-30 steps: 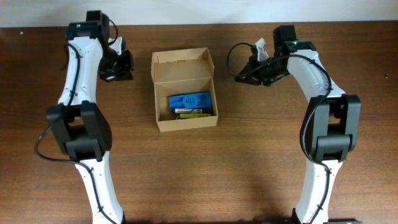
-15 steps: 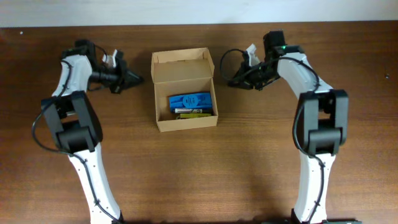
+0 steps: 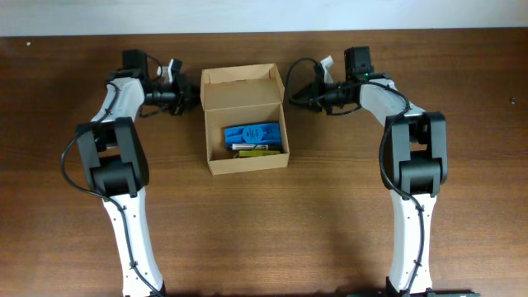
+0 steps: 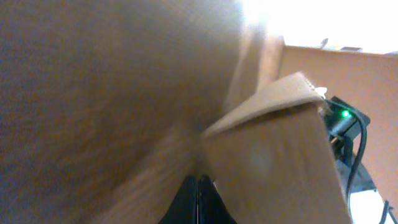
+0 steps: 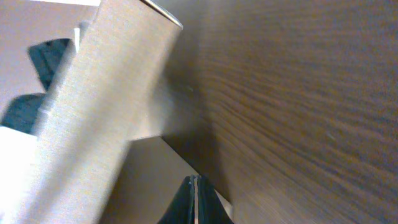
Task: Pack container
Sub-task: 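Move both grippers to the box lid flaps on either side, then fold the lid down over the box with both grippers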
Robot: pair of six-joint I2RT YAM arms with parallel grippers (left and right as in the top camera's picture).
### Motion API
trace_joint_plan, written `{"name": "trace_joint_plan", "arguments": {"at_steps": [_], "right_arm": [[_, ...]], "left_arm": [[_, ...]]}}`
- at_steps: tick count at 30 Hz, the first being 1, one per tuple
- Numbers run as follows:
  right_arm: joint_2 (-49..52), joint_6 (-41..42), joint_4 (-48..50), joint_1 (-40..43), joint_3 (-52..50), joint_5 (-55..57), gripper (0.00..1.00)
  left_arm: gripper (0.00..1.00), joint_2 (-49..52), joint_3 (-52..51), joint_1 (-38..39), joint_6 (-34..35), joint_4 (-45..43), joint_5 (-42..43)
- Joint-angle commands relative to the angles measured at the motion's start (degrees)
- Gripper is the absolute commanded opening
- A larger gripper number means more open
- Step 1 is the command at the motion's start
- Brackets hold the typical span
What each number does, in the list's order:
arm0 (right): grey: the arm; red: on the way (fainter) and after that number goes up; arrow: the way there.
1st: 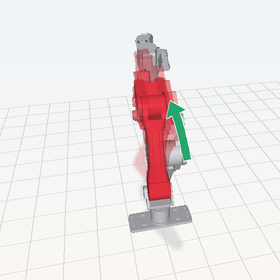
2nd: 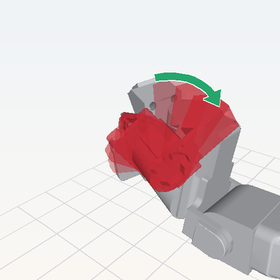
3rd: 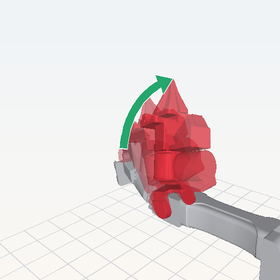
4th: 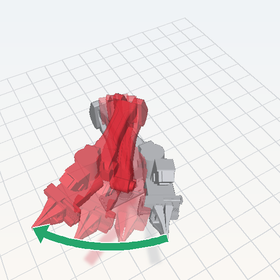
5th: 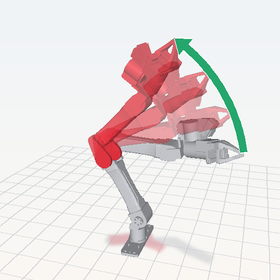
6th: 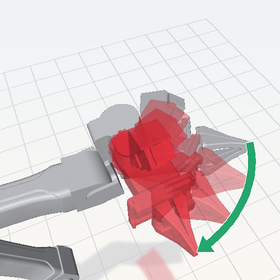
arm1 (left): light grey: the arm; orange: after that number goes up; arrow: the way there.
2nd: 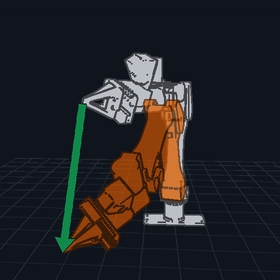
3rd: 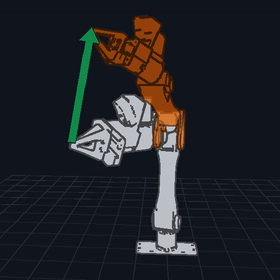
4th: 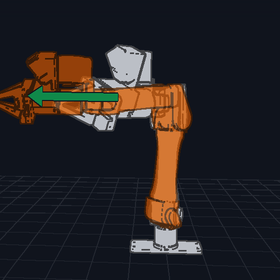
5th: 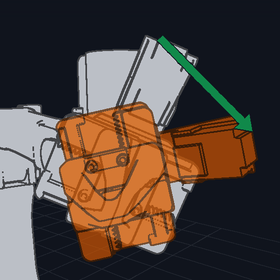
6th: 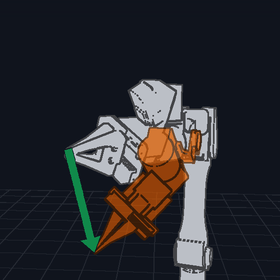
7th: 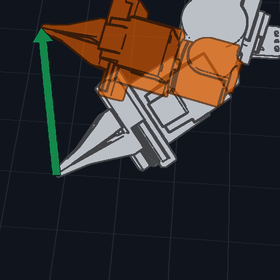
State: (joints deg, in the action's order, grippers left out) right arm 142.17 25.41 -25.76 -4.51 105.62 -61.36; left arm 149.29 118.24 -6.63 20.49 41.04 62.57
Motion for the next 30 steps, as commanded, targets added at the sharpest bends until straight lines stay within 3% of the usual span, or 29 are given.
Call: {"name": "trace_joint_plan", "arguments": {"at_steps": [1, 8, 19, 30], "right_arm": [[-0.20, 4.52, 2.84, -0.42, 0.11, -3.37, 0.04], [1.36, 7.30, 7.96, -1.29, 0.11, -2.29, 0.04], [1.68, 8.57, 17.90, -4.07, 0.15, -7.21, 0.04], [0.00, 9.88, 17.86, -4.07, 4.00, -8.85, 0.04]], "left_arm": [[0.02, 2.23, 0.13, 0.92, 8.68, -4.50, 2.62], [0.02, 2.64, 0.13, 2.36, 14.91, -12.74, 2.58], [0.02, 2.62, 1.29, 2.16, 15.34, -18.21, 6.27], [0.02, 2.62, 18.36, 1.97, 17.68, -15.50, 9.49]]}}
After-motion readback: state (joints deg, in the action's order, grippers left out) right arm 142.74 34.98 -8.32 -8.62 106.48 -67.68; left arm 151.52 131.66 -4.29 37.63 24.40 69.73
